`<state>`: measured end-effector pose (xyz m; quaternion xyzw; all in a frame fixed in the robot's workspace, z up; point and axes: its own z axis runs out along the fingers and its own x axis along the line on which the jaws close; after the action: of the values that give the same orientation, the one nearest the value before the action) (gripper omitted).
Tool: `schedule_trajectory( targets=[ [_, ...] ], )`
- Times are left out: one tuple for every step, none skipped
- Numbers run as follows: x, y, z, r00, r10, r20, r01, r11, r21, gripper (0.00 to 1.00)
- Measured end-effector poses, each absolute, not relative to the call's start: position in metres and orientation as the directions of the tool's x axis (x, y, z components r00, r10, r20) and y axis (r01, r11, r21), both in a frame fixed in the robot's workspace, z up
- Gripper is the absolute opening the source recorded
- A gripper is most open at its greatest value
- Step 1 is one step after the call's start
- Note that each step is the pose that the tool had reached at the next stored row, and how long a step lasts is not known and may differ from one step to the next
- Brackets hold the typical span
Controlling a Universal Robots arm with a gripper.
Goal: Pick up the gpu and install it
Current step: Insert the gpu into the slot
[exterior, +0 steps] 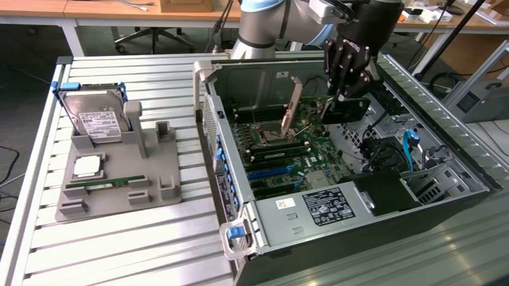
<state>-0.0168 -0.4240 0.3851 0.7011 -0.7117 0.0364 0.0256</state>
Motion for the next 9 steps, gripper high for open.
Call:
schedule_trajectory(
  targets=[
    [-0.0168,-0.4241,0.3850,-0.016,-0.996,0.089,-1.000,0.014,-0.016,0.27],
    [-0.0169,-0.4242,0.3848,-0.016,-0.996,0.090,-1.000,0.014,-0.016,0.27],
    [-0.0169,-0.4242,0.3847,-0.016,-0.996,0.090,-1.000,0.014,-0.016,0.27],
    [-0.0168,-0.4242,0.3845,-0.016,-0.996,0.091,-1.000,0.014,-0.016,0.27],
    [-0.0168,-0.4242,0.3844,-0.016,-0.996,0.092,-1.000,0.014,-0.016,0.27],
    [-0.0169,-0.4242,0.3843,-0.016,-0.996,0.093,-1.000,0.014,-0.016,0.27],
    [-0.0169,-0.4243,0.3841,-0.016,-0.995,0.094,-1.000,0.014,-0.016,0.27],
    [-0.0169,-0.4243,0.3841,-0.016,-0.995,0.095,-1.000,0.014,-0.016,0.27],
    [-0.0169,-0.4243,0.3840,-0.016,-0.995,0.096,-1.000,0.014,-0.016,0.27]
  ],
)
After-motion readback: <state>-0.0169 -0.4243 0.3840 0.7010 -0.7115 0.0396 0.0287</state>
